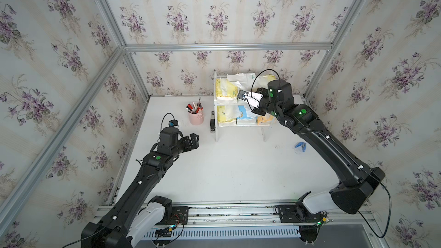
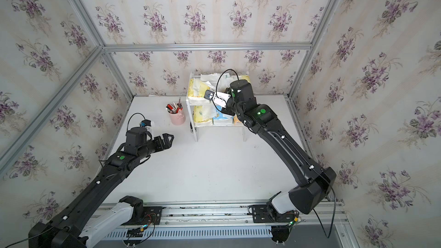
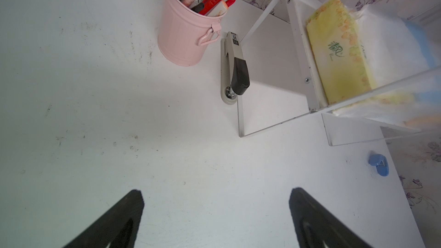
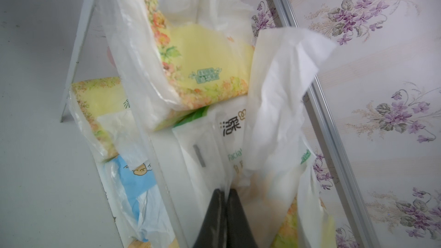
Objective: Remove the tissue boxes from the shelf
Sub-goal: Pick up a box of tissues from the shelf.
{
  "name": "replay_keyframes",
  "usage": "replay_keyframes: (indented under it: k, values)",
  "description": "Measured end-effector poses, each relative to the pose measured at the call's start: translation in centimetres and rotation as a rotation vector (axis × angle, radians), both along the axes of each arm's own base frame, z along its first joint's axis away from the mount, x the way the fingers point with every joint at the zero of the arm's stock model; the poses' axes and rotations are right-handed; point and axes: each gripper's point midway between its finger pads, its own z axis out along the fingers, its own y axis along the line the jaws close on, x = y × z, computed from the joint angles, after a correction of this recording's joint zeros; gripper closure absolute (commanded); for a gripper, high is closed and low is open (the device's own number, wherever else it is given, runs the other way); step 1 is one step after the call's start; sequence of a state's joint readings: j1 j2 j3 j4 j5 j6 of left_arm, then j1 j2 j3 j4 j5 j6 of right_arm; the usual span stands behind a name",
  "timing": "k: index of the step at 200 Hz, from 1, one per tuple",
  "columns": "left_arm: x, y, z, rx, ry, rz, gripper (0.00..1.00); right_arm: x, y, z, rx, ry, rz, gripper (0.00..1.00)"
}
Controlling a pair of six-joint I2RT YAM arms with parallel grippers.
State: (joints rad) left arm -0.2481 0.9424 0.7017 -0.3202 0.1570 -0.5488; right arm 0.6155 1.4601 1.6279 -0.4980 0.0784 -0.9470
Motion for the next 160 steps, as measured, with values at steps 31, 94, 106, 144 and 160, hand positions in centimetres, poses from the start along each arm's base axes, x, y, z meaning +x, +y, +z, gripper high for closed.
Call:
replay_keyframes:
  k: [31, 94, 106, 144, 160]
  values:
    - [-0.3, 0.1, 1.7, -0.009, -0.035, 0.0, 0.01, -0.9, -0.2, 1.4, 0.025, -0.023, 0.015, 1.0]
    - [-1.3, 0.8, 4.5, -0.005, -0.099, 0.018, 0.01, -2.9, -1.3, 6.2, 0.147, -0.118, 0.011, 1.0]
    - [-1.4, 0.9, 4.8, -0.002, -0.108, 0.022, 0.01, -3.5, -1.4, 7.0, 0.169, -0.13, 0.015, 1.0]
    - [-1.9, 1.6, 5.2, 0.024, -0.116, 0.043, 0.01, -6.4, -1.7, 10.3, 0.262, -0.19, 0.06, 1.0]
    - [-2.0, 2.0, 5.6, 0.039, -0.125, 0.056, 0.01, -8.3, -1.5, 11.2, 0.296, -0.205, 0.1, 1.0]
